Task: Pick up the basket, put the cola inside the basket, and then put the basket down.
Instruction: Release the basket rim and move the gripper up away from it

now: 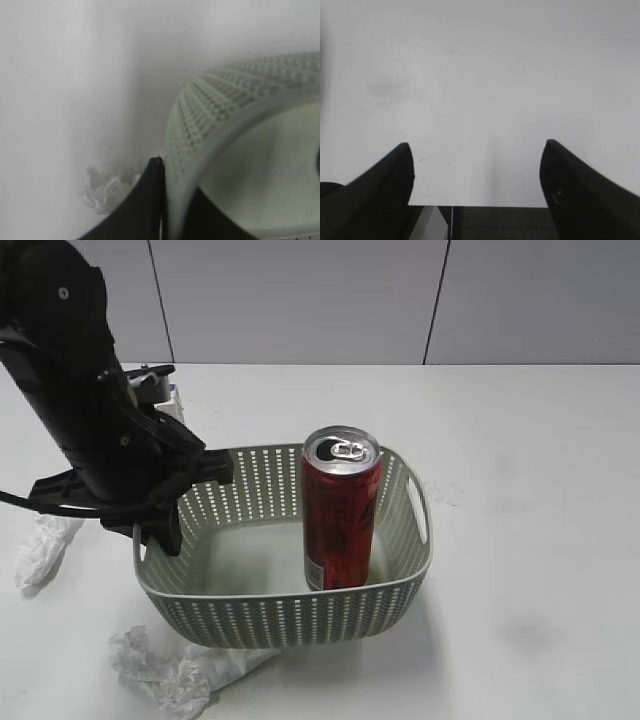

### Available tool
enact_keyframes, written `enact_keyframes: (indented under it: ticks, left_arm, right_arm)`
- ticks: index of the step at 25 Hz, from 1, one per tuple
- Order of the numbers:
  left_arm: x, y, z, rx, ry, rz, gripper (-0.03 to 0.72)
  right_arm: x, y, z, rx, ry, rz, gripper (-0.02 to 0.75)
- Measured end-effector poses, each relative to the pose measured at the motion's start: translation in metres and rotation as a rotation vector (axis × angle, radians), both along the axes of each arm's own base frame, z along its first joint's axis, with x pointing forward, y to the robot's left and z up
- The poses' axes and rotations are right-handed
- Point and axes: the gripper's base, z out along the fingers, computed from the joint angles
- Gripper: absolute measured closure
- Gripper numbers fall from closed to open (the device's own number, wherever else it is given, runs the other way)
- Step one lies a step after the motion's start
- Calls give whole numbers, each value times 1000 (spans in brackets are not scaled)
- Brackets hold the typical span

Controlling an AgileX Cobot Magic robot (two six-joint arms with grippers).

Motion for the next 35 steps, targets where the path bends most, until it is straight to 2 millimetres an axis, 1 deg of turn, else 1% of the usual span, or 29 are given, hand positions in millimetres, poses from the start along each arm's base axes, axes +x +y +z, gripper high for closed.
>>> enact_keyframes:
  ticks: [2, 7, 13, 19, 24, 27, 30, 33, 35]
  left_arm:
    - [0, 0, 0, 0, 0, 0, 692]
    - [0, 0, 0, 2, -1, -1, 692]
    - [0, 0, 0, 4, -2, -3, 692]
    - [1, 0, 0, 3, -7, -3, 692]
    - [7, -2, 7, -5, -46, -11, 692]
    - [17, -7, 15, -6, -91, -21, 692]
    - [34, -16, 21, -7, -129, -36, 692]
    - [56, -24, 19, -4, -132, -31, 692]
    - [71, -30, 13, 5, -118, -27, 692]
  right_arm:
    - [-17, -1, -7, 1, -36, 0, 144]
    - [-50, -2, -26, 5, -136, 0, 144]
    - [-80, -3, -18, 13, -367, 0, 146]
    - [-106, -4, -14, 20, -551, 0, 146]
    - [-108, -4, -14, 19, -568, 1, 146]
    - [-108, -4, -14, 19, -568, 1, 148]
    - [-108, -4, -14, 19, -568, 1, 148]
    - [-108, -4, -14, 19, -568, 1, 150]
    - [-108, -4, -14, 19, -568, 1, 150]
